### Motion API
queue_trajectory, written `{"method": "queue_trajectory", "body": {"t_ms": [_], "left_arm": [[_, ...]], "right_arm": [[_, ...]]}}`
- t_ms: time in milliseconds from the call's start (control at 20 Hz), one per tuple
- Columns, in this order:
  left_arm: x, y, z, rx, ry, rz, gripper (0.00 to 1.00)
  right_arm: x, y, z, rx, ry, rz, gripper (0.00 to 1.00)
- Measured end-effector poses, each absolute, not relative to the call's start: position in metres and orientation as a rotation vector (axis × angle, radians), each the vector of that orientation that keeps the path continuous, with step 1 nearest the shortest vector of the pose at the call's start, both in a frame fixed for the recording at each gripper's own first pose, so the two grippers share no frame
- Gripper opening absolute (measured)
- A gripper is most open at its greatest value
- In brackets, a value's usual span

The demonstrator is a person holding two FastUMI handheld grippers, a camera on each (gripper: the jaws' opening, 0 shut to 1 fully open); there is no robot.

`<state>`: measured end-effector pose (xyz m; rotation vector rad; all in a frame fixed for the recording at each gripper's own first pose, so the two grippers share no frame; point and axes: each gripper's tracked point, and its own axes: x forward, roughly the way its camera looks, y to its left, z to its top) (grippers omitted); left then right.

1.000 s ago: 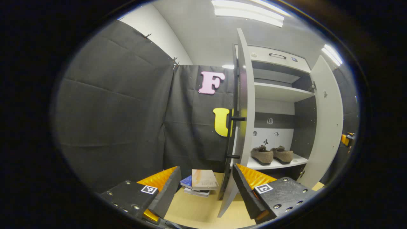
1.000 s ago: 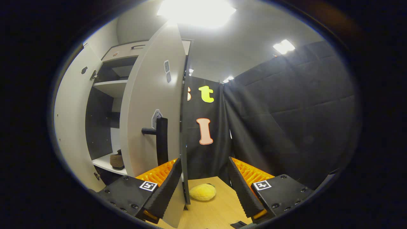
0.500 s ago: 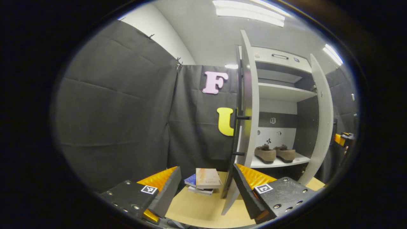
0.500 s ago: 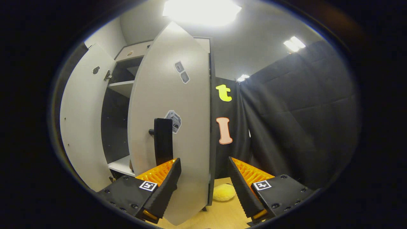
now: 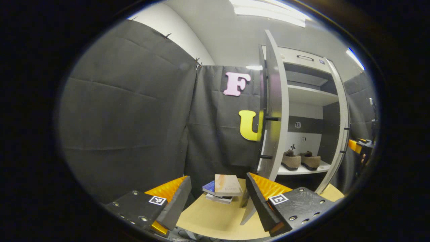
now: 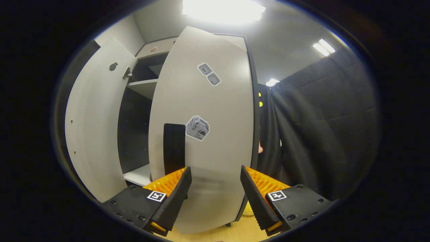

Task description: Grab one shoe with the right hand and put it into the shoe cabinet, grab the other shoe with the left hand and put it into the shoe cabinet; then close the right door with the right hand and the left door with the left hand.

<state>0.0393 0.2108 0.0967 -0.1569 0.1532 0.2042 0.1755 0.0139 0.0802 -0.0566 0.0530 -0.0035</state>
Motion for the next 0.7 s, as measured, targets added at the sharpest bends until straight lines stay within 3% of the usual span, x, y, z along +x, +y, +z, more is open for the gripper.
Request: {"method": "queue_trajectory", "body": {"t_ms": [150,700], "left_arm": [[0.050,0.221,0.100,-0.154,0.144,0.212,1.00],[0.147,0.223,0.122,-0.129,0.094,0.169,1.00]], "right_arm": [[0.167,0.011,0.083,-0.044,0.035,-0.001,0.98],[0.119,-0.027,0.047,-0.073,0.102,-0.001,0.97]]}}
